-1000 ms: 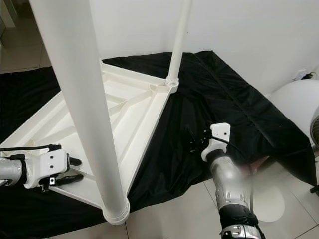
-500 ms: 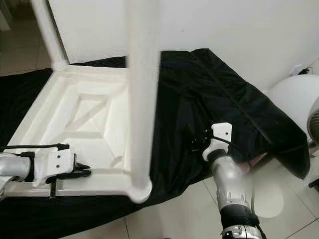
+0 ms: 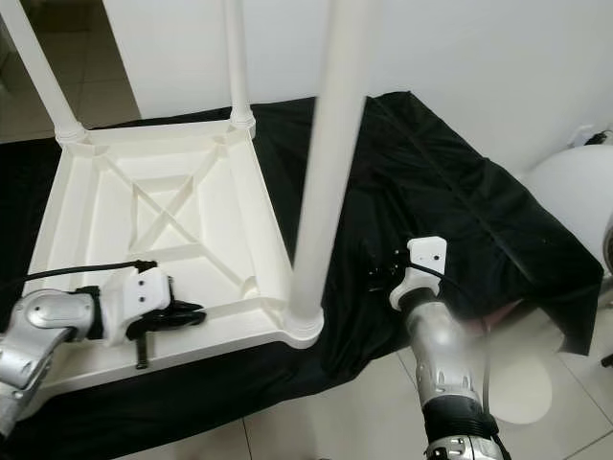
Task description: Building children table
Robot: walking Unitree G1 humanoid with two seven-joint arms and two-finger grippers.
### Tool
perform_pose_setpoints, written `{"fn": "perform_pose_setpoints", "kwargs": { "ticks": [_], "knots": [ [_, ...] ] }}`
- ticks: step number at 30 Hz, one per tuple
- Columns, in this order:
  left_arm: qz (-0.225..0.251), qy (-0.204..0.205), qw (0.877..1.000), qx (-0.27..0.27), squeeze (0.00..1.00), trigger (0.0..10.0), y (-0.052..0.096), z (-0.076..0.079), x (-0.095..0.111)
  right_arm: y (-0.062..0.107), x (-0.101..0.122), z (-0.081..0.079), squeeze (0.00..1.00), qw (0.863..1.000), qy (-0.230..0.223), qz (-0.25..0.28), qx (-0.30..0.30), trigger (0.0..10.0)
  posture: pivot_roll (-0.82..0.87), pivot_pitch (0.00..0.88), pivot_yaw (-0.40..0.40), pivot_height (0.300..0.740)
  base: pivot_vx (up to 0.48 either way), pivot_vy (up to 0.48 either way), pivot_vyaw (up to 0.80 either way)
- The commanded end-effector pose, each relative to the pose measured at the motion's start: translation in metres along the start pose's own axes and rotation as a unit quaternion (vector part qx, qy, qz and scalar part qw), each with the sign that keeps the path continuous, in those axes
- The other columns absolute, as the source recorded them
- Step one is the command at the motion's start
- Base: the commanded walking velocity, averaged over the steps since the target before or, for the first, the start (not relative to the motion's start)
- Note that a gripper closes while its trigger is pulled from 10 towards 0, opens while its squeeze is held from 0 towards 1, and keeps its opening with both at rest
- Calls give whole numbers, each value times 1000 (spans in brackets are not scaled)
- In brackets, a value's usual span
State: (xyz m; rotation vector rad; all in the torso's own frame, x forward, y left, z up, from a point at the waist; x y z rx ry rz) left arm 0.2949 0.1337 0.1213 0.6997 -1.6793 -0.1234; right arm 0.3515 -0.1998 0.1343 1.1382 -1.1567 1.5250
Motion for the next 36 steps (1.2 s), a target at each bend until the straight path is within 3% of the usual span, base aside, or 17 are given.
{"fn": "perform_pose_setpoints", "kwargs": {
  "ticks": [1, 2, 7, 8, 9, 10, 15, 16, 20, 23, 24, 29, 30, 34, 36],
  "knots": [
    [46, 17, 992, 114, 325, 10000, -4, -17, 11, 3, -5, -1, 0, 1000, 0, -8, 0, 10000, 22, 86, -13, 740, 0, 0, 0],
    [52, 23, 992, 114, 1000, 10000, -6, -16, 13, 4, -4, -1, 0, 1000, 2, -8, 0, 10000, 22, 84, -12, 740, 0, 0, 0],
    [66, 24, 989, 127, 1000, 10000, -10, -18, 18, 6, -4, 0, 0, 1000, 10, -6, 2, 10000, 17, 81, -11, 740, 0, 0, 0],
    [73, 26, 988, 133, 463, 10000, -10, -20, 20, 8, -4, 1, 0, 1000, 11, -6, 3, 10000, 15, 79, -11, 740, 0, 0, 0],
    [80, 31, 987, 135, 463, 10000, -9, -21, 22, 9, -4, 2, 0, 1000, 12, -6, 4, 10000, 15, 79, -11, 740, 0, 0, 0],
    [88, 28, 986, 137, 0, 10000, -7, -21, 26, 10, -3, 2, 0, 1000, 11, -6, 7, 10000, 13, 77, -11, 740, 0, 0, 0],
    [105, 33, 982, 156, 0, 10000, 0, -27, 33, 13, -2, 2, 0, 1000, 4, -6, 19, 10000, 10, 76, -11, 740, 0, 0, 0],
    [110, 44, 980, 161, 0, 10000, 3, -28, 35, 15, -1, 0, 1000, 999, 1, -6, 34, 10000, 7, 76, -11, 740, 0, 0, 0],
    [127, 61, 974, 176, 0, 10000, 13, -31, 42, 20, 2, -6, 1000, 997, 1, -9, 79, 10000, 7, 77, -12, 740, 0, 0, 0],
    [169, 88, 959, 211, 0, 10000, 32, -35, 52, 30, 12, -8, 1000, 989, -7, -14, 150, 10000, 7, 73, -19, 740, 0, 0, 0],
    [181, 104, 952, 224, 0, 10000, 38, -37, 53, 32, 16, -6, 0, 986, -4, -12, 166, 10000, 4, 68, -15, 740, 0, 0, 0],
    [204, 139, 939, 240, 0, 10000, 48, -41, 55, 37, 22, -11, 0, 977, -2, -14, 213, 10000, 6, 64, -19, 740, 0, 0, 0],
    [212, 153, 934, 243, 0, 10000, 51, -41, 56, 41, 22, -17, 0, 969, 7, -19, 245, 10000, 10, 59, -20, 740, 0, 0, 0],
    [201, 133, 934, 263, 0, 10000, 57, -38, 51, 55, 21, -36, 0, 938, 20, -37, 345, 10000, 11, 41, -20, 740, 0, 0, 0],
    [201, 133, 934, 263, 0, 10000, 57, -38, 51, 55, 21, -36, 0, 938, 20, -37, 345, 10000, 11, 41, -20, 740, 0, 0, 0]
  ]
}}
Point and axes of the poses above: a point about 5 cm out from each wrist's last joint towards the gripper, its own y axis pointing back from the gripper into the wrist, its own x axis along the axis of the wrist's last joint, z = x × y, the point moved 4 cm from there along -y, pointing out of the wrist towards the gripper, and after that the axes turned 6 degrees about y, right-handed, at the moved point
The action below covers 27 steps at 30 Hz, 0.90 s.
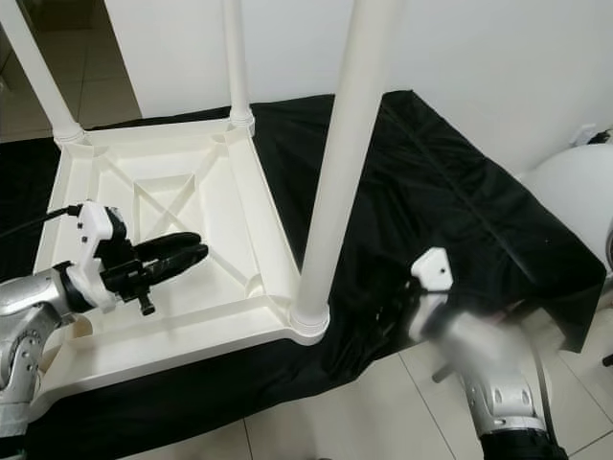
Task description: Building children table
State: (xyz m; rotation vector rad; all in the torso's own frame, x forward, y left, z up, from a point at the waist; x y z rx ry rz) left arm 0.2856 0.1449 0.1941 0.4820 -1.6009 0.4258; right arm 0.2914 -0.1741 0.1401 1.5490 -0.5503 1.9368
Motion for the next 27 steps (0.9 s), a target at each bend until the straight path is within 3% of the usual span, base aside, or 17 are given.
{"fn": "perform_pose_setpoints", "kwargs": {
  "ticks": [1, 4, 6, 11, 14, 16, 21, 24, 27],
  "knots": [
    [-4, -6, 990, 143, 0, 10000, 7, -18, -2, 3, 1, -18, 0, 997, -6, -15, 82, 10000, 11, 40, -20, 740, 0, 0, 0],
    [-13, -2, 991, 131, 0, 10000, 7, -13, -4, 6, 2, -25, 0, 993, -9, -25, 119, 10000, 12, 34, -22, 740, 0, 0, 0],
    [-27, 16, 995, 95, 0, 10000, 6, 0, -8, 9, 4, -32, 0, 985, -10, -35, 167, 10000, 14, 31, -24, 740, 0, 0, 0],
    [-34, 39, 997, 65, 0, 10000, 2, 15, -13, -2, 8, -39, 0, 978, -16, -26, 205, 10000, 26, 25, -25, 740, 0, 0, 0],
    [-34, 39, 997, 65, 0, 10000, 2, 17, -13, -4, 8, -40, 0, 978, -15, -23, 208, 10000, 26, 25, -25, 740, 0, 0, 0],
    [-38, 49, 996, 60, 0, 10000, -1, 23, -18, -18, 12, -35, 0, 984, 0, -5, 179, 10000, 32, 27, -23, 740, 0, 0, 0],
    [-44, 54, 996, 51, 0, 10000, -4, 30, -22, -29, 16, -33, 0, 986, 3, 9, 165, 10000, 35, 30, -22, 740, 0, 0, 0],
    [-52, 70, 996, 25, 0, 10000, -15, 48, -27, -51, 22, -30, 0, 990, 7, 36, 137, 10000, 31, 46, -18, 740, 0, 0, 0],
    [-52, 76, 996, 16, 0, 10000, -21, 57, -29, -59, 22, -27, 0, 992, 6, 41, 120, 10000, 32, 52, -17, 740, 0, 0, 0]
  ]
}}
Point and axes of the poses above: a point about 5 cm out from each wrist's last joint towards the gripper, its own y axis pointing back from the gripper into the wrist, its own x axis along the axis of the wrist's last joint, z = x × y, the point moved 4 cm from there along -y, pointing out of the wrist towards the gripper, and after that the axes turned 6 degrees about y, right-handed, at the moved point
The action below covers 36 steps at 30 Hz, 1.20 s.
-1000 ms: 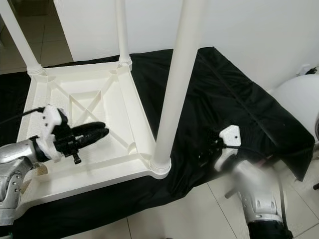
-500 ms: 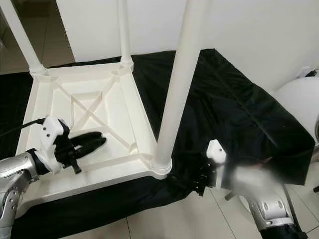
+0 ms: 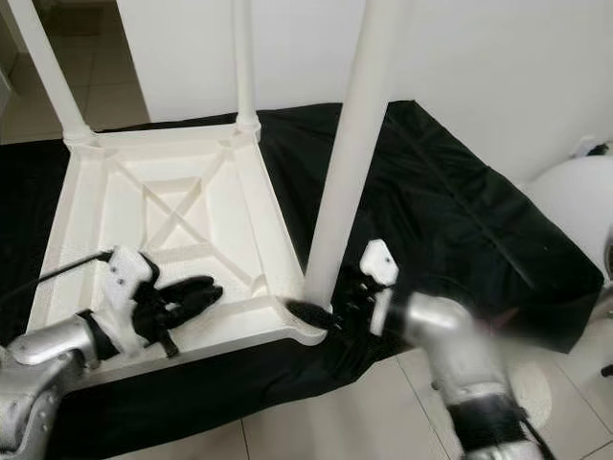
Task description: Building children table
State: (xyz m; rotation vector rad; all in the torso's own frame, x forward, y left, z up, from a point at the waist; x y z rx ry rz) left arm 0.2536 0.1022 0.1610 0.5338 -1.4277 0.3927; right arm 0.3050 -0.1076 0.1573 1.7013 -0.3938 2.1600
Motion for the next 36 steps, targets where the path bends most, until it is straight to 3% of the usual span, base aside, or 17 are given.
{"fn": "perform_pose_setpoints", "kwargs": {
  "ticks": [1, 5, 8, 10, 14, 16, 23, 25, 28, 32, 36],
  "knots": [
    [7, 9, 1000, 2, 0, 10000, -6, 8, 0, -1, -7, 6, 0, 1000, 1, -12, -17, 10000, 33, 54, -18, 740, 0, 0, 0],
    [25, 24, 999, 9, 0, 10000, -13, 11, 1, 1, -10, 14, 0, 999, -3, -16, -36, 10000, 26, 60, -21, 740, 0, 0, 0],
    [54, 46, 997, 29, 0, 10000, -24, 12, 3, 11, -11, 36, 0, 996, -8, -15, -92, 10000, 17, 67, -27, 740, 0, 0, 0],
    [54, 46, 997, 29, 0, 10000, -24, 12, 3, 11, -11, 36, 0, 996, -8, -15, -92, 10000, 17, 67, -27, 740, 0, 0, 0],
    [64, 58, 996, 38, 0, 10000, -37, 12, 5, 21, -14, 59, 0, 988, -3, -22, -153, 10000, -13, 75, -32, 740, 0, 0, 0],
    [64, 58, 996, 38, 0, 10000, -37, 12, 5, 21, -14, 59, 0, 988, -3, -22, -153, 10000, -13, 75, -32, 740, 0, 0, 0],
    [62, 65, 993, 73, 0, 10000, -43, -1, 6, 26, -13, 74, 0, 979, 5, -13, -202, 10000, -38, 80, -28, 740, 0, 0, 0],
    [57, 101, 987, 109, 0, 10000, -47, -17, 5, 29, -12, 83, 0, 971, -5, 2, -241, 10000, -44, 82, -30, 740, 0, 0, 0],
    [63, 97, 985, 130, 0, 10000, -51, -22, 9, 25, -12, 81, 0, 970, -9, 9, -244, 10000, -37, 87, -30, 740, 0, 0, 0],
    [57, 58, 990, 115, 0, 10000, -52, -11, 9, 21, -13, 76, 0, 975, -1, 4, -223, 10000, -31, 88, -26, 740, 0, 0, 0],
    [56, 47, 991, 109, 0, 10000, -51, -7, 9, 21, -13, 76, 0, 975, 2, 4, -220, 10000, -31, 88, -26, 740, 0, 0, 0]
  ]
}}
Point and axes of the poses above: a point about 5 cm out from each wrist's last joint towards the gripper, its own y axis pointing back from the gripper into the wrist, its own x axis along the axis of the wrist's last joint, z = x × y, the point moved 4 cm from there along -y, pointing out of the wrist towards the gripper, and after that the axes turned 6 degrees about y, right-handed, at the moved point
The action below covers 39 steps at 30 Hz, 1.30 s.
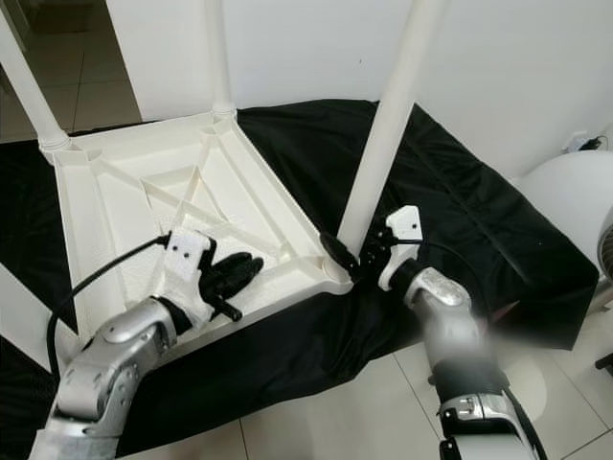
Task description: Building children table
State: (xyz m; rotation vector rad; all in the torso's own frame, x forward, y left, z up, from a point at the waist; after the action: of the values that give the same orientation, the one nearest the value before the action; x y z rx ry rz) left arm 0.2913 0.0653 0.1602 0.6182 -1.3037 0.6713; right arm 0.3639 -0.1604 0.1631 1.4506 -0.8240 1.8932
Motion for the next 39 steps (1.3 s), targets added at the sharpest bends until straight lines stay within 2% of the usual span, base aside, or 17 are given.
{"fn": "perform_pose_setpoints", "kwargs": {
  "ticks": [1, 3, 10, 11, 12, 13, 18, 19, 21, 22, 23, 24, 26, 27, 28, 29, 39],
  "knots": [
    [5, -18, 1000, -12, 0, 10000, 2, 5, 3, 0, 0, 1, 0, 1000, 9, -2, 3, 10000, -31, 88, -26, 740, 0, 0, 0],
    [23, -41, 998, -30, 0, 10000, 5, 12, 10, -3, 3, 3, 0, 1000, 18, -2, 12, 10000, -27, 85, -6, 740, 0, 0, 0],
    [18, -52, 996, -71, 0, 10000, 5, 24, 7, -10, 0, 2, 0, 999, 26, -7, 22, 10000, -17, 78, -5, 740, 0, 0, 0],
    [17, -57, 995, -83, 455, 10000, 6, 28, 6, -11, -1, 0, 0, 999, 26, -9, 25, 10000, -11, 72, -8, 740, 0, 0, 0],
    [17, -57, 995, -83, 455, 10000, 6, 28, 6, -11, -1, 0, 0, 999, 26, -9, 25, 10000, -11, 72, -8, 740, 0, 0, 0],
    [20, -52, 994, -96, 1000, 10000, 7, 31, 6, -13, -1, -1, 0, 999, 27, -10, 30, 10000, -8, 70, -13, 740, 0, 0, 0],
    [15, -70, 993, -89, 1000, 10000, 7, 30, 5, -16, -3, -3, 0, 999, 33, -15, 37, 10000, -8, 69, -14, 740, 0, 0, 0],
    [14, -91, 993, -76, 369, 10000, 6, 27, 3, -17, -3, -4, 0, 998, 33, -16, 45, 10000, -8, 69, -14, 740, 0, 0, 0],
    [15, -96, 993, -74, 369, 10000, 6, 26, 3, -17, -3, -5, 0, 998, 33, -16, 47, 10000, -8, 69, -14, 740, 0, 0, 0],
    [15, -98, 992, -74, 0, 10000, 6, 27, 3, -17, -4, -7, 0, 998, 37, -18, 56, 9333, -2, 64, -21, 740, 0, 0, 0],
    [15, -98, 992, -75, 0, 10000, 6, 28, 3, -18, -4, -8, 0, 997, 40, -19, 62, 9333, -2, 64, -21, 740, 0, 0, 0],
    [14, -105, 992, -73, 0, 10000, 6, 28, 2, -18, -5, -9, 0, 997, 43, -18, 66, 8118, -1, 63, -24, 740, 0, 0, 0],
    [14, -114, 991, -70, 0, 10000, 7, 28, 2, -18, -5, -9, 0, 996, 44, -18, 70, 8118, -1, 63, -24, 740, 0, 0, 0],
    [16, -122, 990, -65, 0, 10000, 7, 27, 2, -18, -4, -8, 0, 996, 45, -18, 71, 3373, -1, 62, -30, 740, 0, 0, 0],
    [18, -126, 990, -61, 0, 10000, 7, 27, 3, -19, -4, -8, 0, 996, 46, -19, 72, 3373, -1, 62, -30, 740, 0, 0, 0],
    [19, -127, 990, -55, 0, 10000, 7, 25, 3, -19, -4, -8, 0, 996, 48, -20, 74, 0, 0, 61, -32, 740, 0, 0, 0],
    [25, -137, 989, -39, 0, 10000, 6, 23, 3, -17, -10, -10, 0, 995, 44, -28, 81, 0, 4, 57, -41, 740, 0, 0, 0]
  ]
}}
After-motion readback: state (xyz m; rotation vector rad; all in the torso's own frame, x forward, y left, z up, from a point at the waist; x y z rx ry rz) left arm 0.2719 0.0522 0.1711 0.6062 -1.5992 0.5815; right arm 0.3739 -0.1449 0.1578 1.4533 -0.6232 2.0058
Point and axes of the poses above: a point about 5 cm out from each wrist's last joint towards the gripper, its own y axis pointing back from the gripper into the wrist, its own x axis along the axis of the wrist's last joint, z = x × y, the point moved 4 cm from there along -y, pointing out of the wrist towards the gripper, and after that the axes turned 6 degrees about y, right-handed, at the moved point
